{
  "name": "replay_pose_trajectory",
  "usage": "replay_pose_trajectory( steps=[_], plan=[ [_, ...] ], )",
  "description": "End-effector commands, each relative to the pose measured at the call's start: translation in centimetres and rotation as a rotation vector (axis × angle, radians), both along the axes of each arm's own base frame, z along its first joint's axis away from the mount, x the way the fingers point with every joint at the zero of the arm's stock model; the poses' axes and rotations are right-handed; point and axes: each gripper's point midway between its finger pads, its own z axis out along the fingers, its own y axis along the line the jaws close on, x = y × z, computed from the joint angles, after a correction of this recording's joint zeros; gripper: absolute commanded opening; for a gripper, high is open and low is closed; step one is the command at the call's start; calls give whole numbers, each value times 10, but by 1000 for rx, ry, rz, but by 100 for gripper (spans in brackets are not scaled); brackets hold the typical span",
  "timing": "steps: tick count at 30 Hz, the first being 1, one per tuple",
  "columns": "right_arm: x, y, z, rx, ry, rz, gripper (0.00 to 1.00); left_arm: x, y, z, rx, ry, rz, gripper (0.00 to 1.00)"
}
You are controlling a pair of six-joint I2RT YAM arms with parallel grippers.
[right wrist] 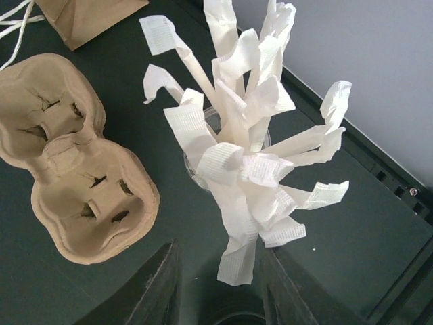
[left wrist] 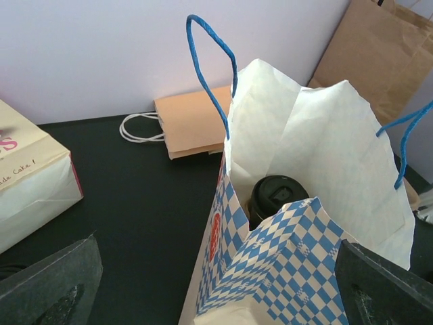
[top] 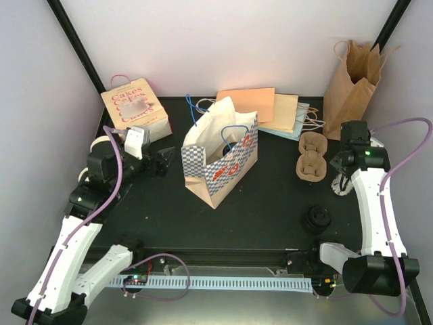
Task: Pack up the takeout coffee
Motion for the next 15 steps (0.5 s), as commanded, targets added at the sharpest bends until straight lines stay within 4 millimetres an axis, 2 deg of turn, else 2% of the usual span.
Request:
replay_pose_trajectory(
  steps=[1,3,11,15],
  plan=[
    [-1,-8,0,-23,-21,-52,35,2,4,8,8,-51,19,97],
    [-2,-9,-1,-20,-16,-60,33,3,4,8,8,-50,19,97],
    [-7,-7,9,-10,-38,-70,12,5,3,5,10,-41,19,97],
    [-11,-6,23,-4,-44,-70,10,5,3,6,12,-36,19,98]
  ],
)
